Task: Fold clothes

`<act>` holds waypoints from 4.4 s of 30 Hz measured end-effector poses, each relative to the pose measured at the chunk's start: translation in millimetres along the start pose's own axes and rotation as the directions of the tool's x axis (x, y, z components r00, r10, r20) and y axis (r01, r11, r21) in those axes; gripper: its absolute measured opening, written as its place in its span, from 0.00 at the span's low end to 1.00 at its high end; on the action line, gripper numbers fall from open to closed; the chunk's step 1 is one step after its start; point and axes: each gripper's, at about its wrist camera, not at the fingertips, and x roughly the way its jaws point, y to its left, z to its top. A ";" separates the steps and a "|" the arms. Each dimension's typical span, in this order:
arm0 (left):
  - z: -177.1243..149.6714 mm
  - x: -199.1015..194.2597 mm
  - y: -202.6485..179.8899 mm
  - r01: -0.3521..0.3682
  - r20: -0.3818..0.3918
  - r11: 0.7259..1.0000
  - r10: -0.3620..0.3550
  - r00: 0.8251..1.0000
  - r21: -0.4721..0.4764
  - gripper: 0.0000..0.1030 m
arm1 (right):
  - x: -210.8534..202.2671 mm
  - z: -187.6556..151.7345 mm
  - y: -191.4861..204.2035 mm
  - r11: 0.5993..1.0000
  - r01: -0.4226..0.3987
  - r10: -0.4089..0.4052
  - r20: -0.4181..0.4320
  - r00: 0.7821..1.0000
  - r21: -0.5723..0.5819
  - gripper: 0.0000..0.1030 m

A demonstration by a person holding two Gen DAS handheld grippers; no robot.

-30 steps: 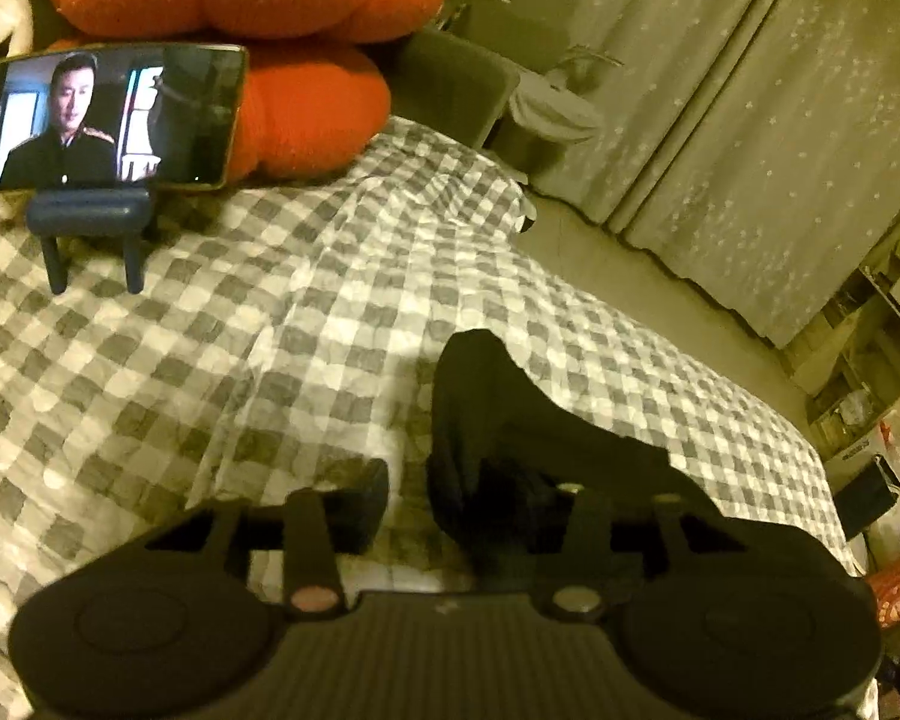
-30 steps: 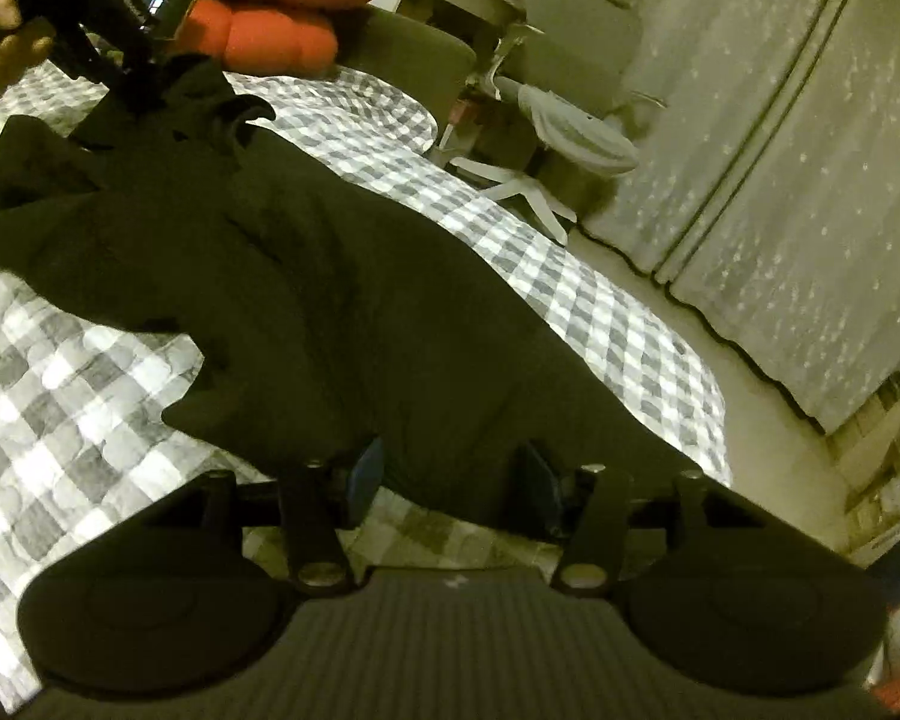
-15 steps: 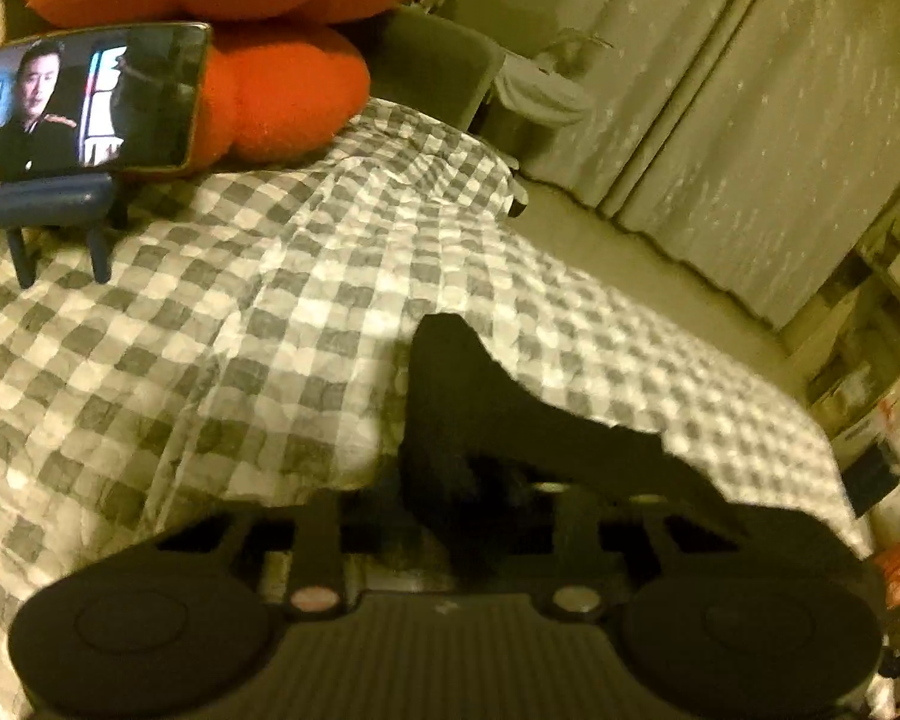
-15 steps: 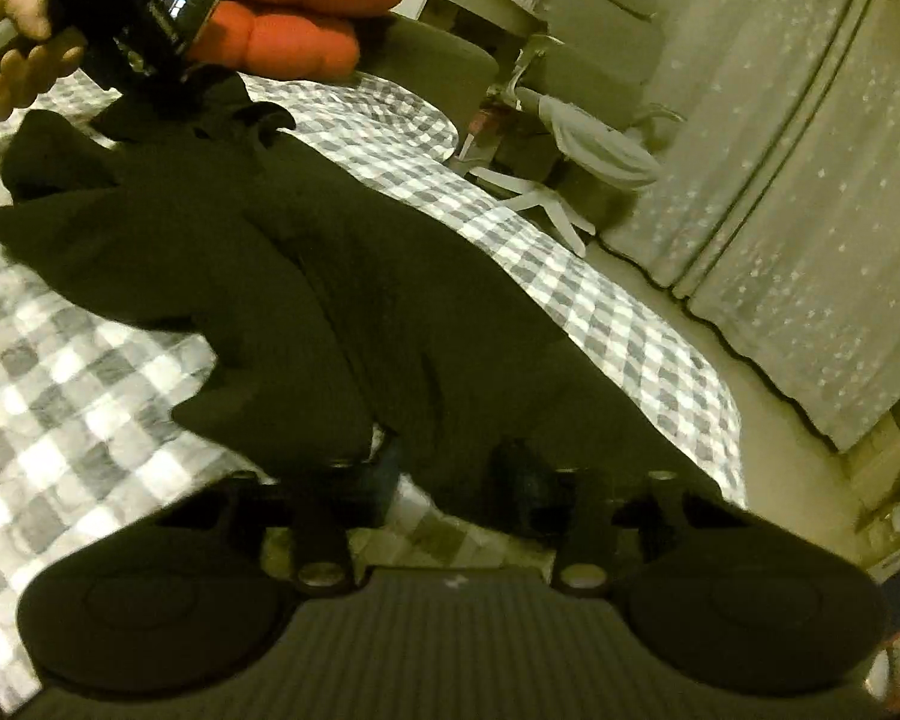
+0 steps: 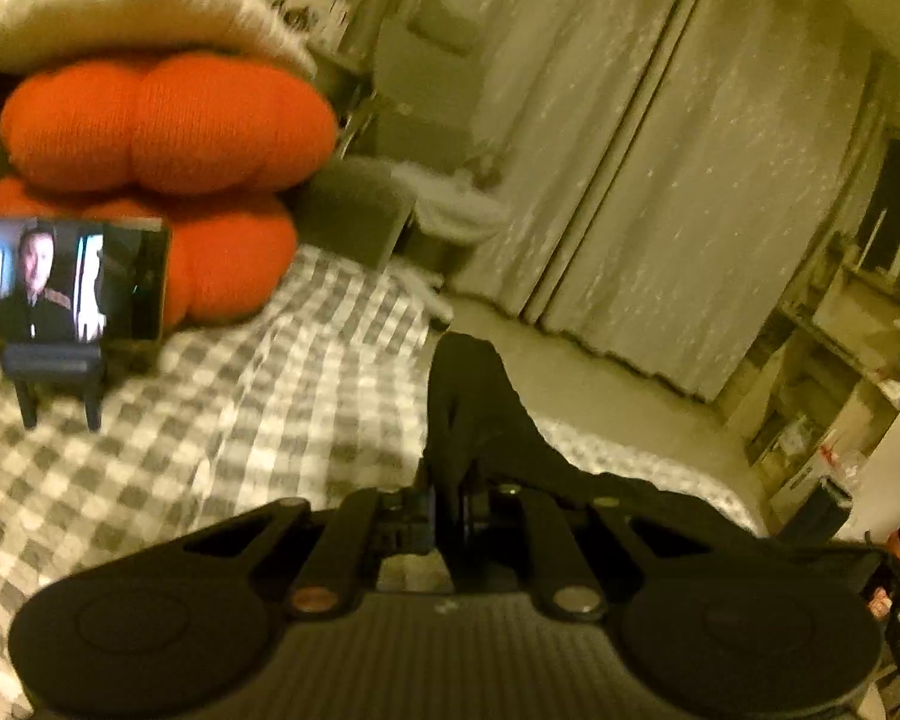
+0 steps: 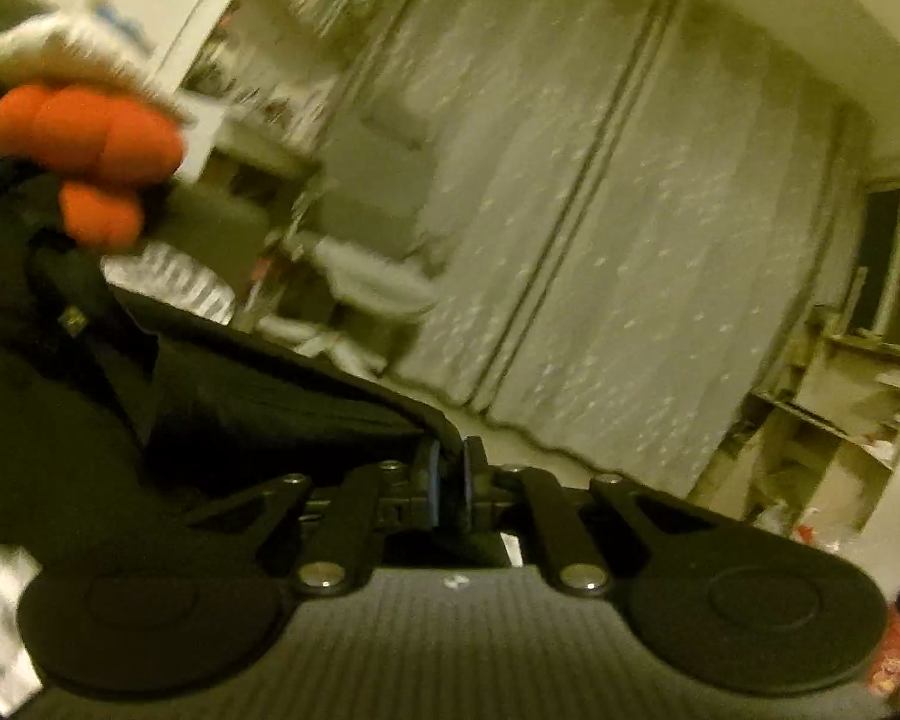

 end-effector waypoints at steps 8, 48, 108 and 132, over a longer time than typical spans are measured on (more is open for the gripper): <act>28.4 -76.3 -31.6 0.042 0.197 0.992 -0.066 0.978 0.122 0.07 | -23.3 32.1 -25.7 0.989 0.118 -0.131 0.157 0.979 0.091 0.06; 128.1 -73.6 -105.4 -0.091 0.333 0.938 -0.028 0.943 0.335 0.04 | 85.7 119.0 -89.7 0.987 0.157 -0.152 0.160 0.975 -0.020 0.06; 54.8 216.3 -23.8 0.068 -0.225 0.826 0.072 0.972 0.560 0.34 | 280.4 -16.0 -7.8 0.833 -0.552 0.497 -0.399 0.771 -0.029 0.30; 72.8 276.7 -53.6 -0.048 -0.125 0.846 0.135 0.983 0.531 0.00 | 321.4 14.8 -0.4 0.931 -0.365 0.350 -0.335 0.875 0.019 0.06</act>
